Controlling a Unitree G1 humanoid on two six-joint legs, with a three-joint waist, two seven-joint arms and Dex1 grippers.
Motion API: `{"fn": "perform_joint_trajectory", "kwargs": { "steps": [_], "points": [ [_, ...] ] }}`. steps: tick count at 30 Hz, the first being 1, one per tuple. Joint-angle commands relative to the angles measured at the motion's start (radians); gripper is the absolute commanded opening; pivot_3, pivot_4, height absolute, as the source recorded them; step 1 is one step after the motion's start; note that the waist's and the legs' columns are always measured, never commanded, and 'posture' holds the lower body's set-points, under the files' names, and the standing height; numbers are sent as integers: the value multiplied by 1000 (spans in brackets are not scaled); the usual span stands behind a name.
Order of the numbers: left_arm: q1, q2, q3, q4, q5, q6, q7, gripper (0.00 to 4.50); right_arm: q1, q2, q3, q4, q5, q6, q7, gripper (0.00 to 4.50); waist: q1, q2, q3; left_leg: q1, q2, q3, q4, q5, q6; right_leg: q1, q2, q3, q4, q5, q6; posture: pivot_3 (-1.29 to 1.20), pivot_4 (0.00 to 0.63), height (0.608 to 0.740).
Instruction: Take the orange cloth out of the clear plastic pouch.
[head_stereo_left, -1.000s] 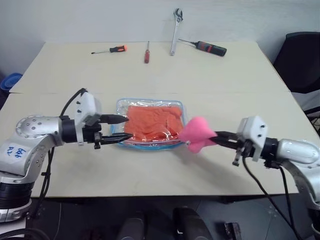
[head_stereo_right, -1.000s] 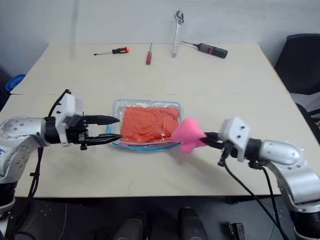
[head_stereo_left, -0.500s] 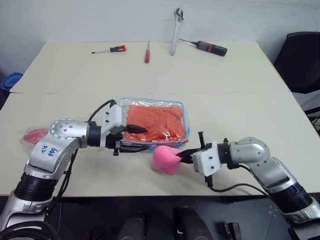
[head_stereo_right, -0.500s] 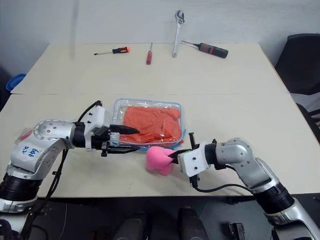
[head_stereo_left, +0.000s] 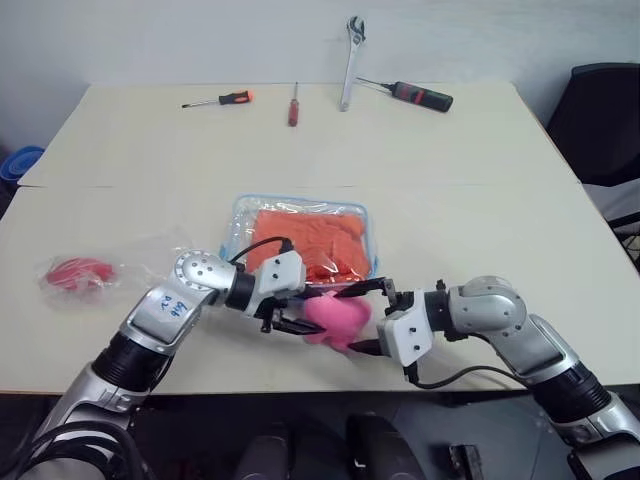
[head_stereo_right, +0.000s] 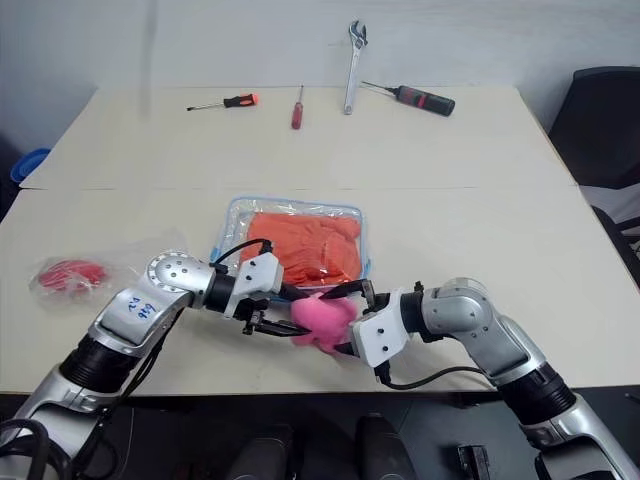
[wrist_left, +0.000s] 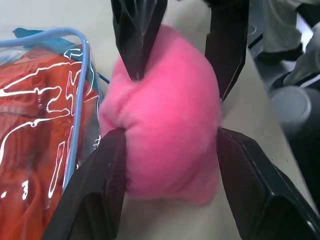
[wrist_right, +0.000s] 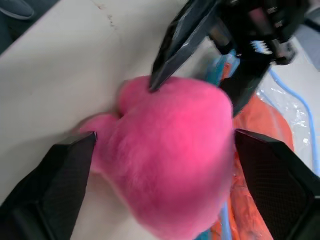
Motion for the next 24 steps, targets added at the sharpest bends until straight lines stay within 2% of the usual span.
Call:
{"fn": "perform_joint_trajectory", "kwargs": {
  "steps": [1, 5, 9, 15, 18, 24],
  "points": [
    [6, -15, 13, 2, 20, -51, -2, 2331, 16, -74, -136, -78, 77, 69, -6, 4500, 3, 0, 0, 0, 0, 0, 0, 0, 0, 0, 0, 0, 0, 0, 0, 0, 150, 740],
    [29, -12, 35, -11, 16, -85, -13, 1207, 7, -123, -160, 14, 54, 30, 7, 4500, 2, 0, 0, 0, 0, 0, 0, 0, 0, 1, 0, 0, 0, 0, 0, 0, 150, 740],
    [51, -5, 52, -29, 13, -92, -10, 82, -73, -70, -117, 153, 10, -8, -18, 4500, -5, 0, 0, 0, 0, 1, 0, 0, 0, 0, 0, 0, 0, 0, 0, 0, 150, 740],
    [73, -4, 77, -64, 2, -77, -2, 16, -166, 23, -56, 303, -42, -66, -39, 4500, -4, 0, 0, 0, 0, 1, 0, 0, 0, 0, 0, 1, 1, 0, 0, 0, 150, 740],
    [88, 3, 87, -86, 4, -66, 5, 0, -209, 53, -45, 360, -41, -84, -35, 3871, -2, 0, 0, 0, 0, 1, 0, 0, 0, 0, 0, 1, 1, 0, 0, 0, 150, 740],
    [116, 14, 107, -118, 8, -42, 23, 0, -240, 62, -39, 414, -31, -111, -8, 1829, -3, 0, 0, 0, 0, 0, 0, 0, 0, 0, 0, 0, 1, 0, 0, 0, 150, 740]
  ]
}}
